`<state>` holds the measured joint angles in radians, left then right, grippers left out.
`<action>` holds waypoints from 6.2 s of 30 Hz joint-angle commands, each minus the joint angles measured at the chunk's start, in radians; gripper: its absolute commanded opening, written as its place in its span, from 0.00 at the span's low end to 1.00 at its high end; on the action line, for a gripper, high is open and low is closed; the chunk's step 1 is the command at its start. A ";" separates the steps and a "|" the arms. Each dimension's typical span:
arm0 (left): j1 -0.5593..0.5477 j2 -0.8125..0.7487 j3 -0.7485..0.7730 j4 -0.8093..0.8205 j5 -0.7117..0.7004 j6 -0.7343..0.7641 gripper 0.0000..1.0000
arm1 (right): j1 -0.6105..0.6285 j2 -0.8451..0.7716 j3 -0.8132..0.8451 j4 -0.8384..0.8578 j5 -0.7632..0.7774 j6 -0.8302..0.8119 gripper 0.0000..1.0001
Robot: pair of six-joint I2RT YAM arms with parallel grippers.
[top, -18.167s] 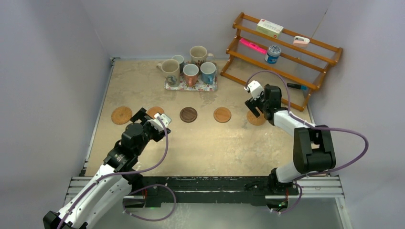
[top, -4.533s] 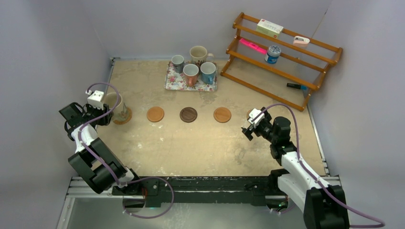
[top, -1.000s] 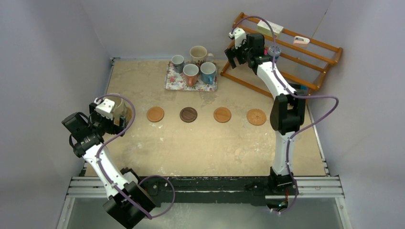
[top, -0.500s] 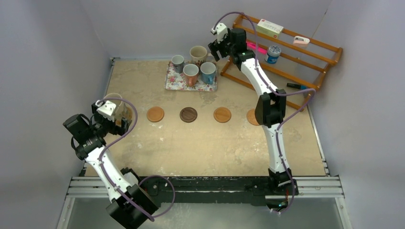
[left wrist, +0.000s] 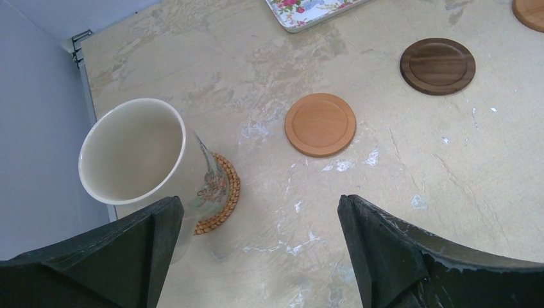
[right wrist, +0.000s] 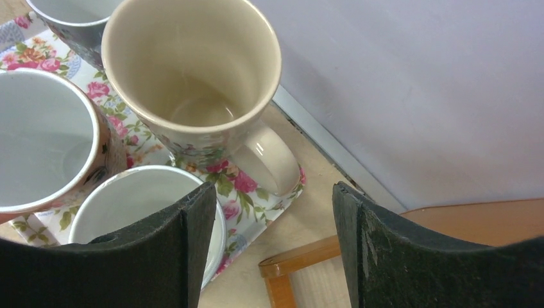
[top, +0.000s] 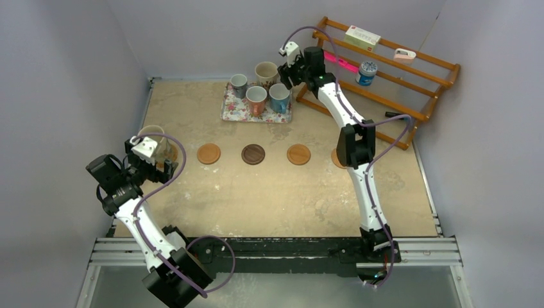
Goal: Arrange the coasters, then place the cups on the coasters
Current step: Pick up the cup from the tray, then place the cup at the center of the board.
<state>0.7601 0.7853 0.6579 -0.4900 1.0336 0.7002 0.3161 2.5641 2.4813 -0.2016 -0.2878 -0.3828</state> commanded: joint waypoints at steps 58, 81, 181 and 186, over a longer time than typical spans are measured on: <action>0.008 -0.011 -0.012 -0.009 0.058 0.055 1.00 | 0.003 0.163 0.258 -0.056 -0.217 0.014 0.33; 0.008 -0.011 -0.014 -0.017 0.060 0.064 1.00 | 0.031 0.226 0.292 -0.023 -0.220 0.033 0.49; 0.009 -0.023 -0.007 -0.069 0.080 0.101 1.00 | -0.140 -0.468 -0.048 -0.015 -0.248 0.193 0.00; 0.008 -0.030 -0.004 -0.085 0.087 0.114 1.00 | -0.147 -0.708 -0.410 0.138 -0.283 0.177 0.00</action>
<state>0.7601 0.7715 0.6559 -0.5625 1.0710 0.7761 0.1699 2.0464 2.2276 -0.3222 -0.4904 -0.1917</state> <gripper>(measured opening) 0.998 0.251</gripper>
